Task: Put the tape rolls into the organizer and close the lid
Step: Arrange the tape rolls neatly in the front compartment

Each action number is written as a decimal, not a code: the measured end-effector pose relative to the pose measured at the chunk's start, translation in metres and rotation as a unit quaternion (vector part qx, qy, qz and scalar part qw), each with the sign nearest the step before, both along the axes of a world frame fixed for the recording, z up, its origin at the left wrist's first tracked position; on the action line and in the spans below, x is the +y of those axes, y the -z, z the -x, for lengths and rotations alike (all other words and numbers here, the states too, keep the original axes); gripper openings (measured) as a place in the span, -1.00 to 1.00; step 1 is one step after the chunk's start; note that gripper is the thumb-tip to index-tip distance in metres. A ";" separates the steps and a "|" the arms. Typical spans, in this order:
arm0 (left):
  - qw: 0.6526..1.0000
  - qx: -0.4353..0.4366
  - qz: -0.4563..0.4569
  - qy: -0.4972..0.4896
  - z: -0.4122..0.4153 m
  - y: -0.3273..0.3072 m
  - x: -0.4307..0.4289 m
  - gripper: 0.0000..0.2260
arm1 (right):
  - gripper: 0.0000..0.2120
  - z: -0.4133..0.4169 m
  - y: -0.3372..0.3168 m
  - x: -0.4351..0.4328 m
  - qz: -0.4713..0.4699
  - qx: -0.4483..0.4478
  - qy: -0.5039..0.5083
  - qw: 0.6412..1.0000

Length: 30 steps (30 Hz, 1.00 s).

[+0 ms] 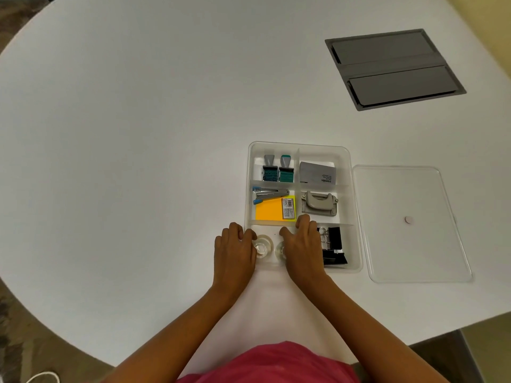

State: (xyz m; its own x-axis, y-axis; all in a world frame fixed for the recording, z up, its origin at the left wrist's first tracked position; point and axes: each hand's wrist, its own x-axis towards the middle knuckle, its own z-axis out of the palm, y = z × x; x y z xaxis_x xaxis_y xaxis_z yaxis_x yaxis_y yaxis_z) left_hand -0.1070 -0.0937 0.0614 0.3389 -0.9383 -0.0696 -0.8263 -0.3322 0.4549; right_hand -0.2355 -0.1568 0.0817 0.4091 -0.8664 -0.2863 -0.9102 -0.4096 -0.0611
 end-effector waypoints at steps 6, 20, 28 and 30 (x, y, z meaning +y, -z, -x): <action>1.000 -0.012 0.007 0.006 0.001 0.002 0.000 -0.89 | -0.59 0.010 -0.009 0.007 0.027 -0.049 0.038 0.998; 1.000 -0.023 0.006 0.013 -0.002 0.006 0.001 -0.88 | -0.78 -0.008 0.006 -0.014 -0.002 0.009 -0.044 0.999; 1.000 -0.020 0.011 0.010 -0.001 0.007 0.000 -0.88 | -0.84 -0.001 0.006 -0.007 0.013 0.016 -0.036 0.999; 1.000 -0.017 0.009 0.008 -0.001 0.008 0.000 -0.88 | -0.85 -0.002 0.004 -0.006 0.015 0.014 -0.024 0.999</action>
